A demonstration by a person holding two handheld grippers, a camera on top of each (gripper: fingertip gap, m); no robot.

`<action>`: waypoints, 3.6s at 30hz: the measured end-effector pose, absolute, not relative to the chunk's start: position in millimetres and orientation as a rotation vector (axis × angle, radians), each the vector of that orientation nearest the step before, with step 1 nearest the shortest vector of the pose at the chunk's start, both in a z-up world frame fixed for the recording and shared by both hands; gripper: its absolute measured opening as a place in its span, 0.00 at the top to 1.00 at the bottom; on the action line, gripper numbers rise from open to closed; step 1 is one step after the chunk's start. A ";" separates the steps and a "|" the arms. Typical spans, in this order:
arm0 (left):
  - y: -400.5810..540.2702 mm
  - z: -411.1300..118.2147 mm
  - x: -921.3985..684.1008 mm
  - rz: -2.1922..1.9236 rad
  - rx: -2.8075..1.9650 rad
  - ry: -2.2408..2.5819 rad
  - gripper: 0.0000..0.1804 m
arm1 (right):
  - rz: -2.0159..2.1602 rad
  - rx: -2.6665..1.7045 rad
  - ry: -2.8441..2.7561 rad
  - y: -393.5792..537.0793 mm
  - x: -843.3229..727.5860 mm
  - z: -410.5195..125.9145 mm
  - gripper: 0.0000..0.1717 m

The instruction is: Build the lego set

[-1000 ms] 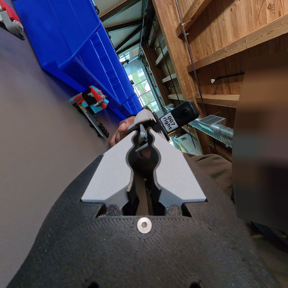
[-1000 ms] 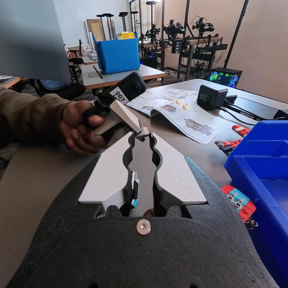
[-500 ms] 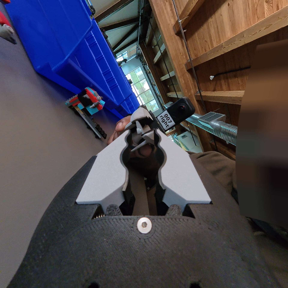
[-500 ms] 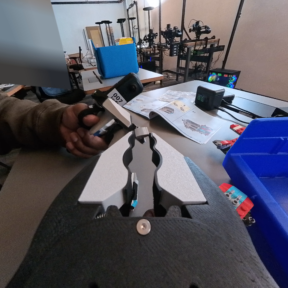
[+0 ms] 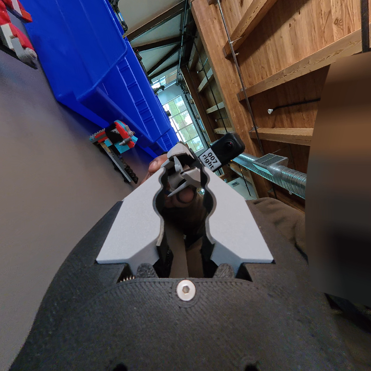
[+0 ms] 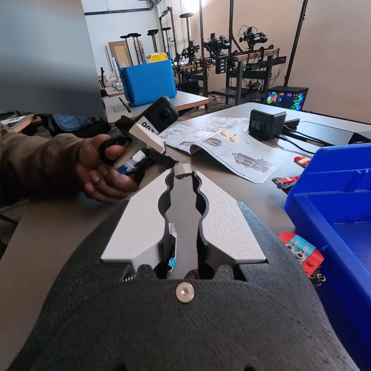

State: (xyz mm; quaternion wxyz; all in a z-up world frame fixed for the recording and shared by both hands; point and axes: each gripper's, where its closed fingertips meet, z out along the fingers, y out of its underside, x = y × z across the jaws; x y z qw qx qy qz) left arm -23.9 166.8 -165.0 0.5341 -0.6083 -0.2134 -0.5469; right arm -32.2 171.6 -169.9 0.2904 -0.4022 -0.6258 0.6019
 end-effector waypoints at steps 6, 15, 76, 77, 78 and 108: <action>165.8 -168.4 -33.2 -1.299 -1.434 -0.553 0.82 | 1.631 -1.098 -1.652 175.1 -32.9 -169.1 0.89; 165.1 -174.9 -44.6 -1.303 -1.413 -0.617 0.82 | 1.673 -1.142 -1.630 180.1 -34.5 -168.8 0.89; 74.9 -241.4 32.5 -0.402 -2.217 -0.162 0.89 | 1.521 -0.895 -1.585 170.8 -26.1 -149.2 0.89; 74.7 -244.8 33.7 -0.382 -2.240 -0.147 0.90 | 1.520 -0.894 -1.584 170.6 -26.0 -149.0 0.89; 75.1 -247.8 33.9 -0.367 -2.258 -0.140 0.90 | 1.519 -0.892 -1.583 170.6 -25.9 -148.5 0.89; 94.3 -189.5 19.7 -0.574 -1.793 -0.310 0.98 | 1.503 -0.814 -1.626 156.0 -19.2 -147.6 0.90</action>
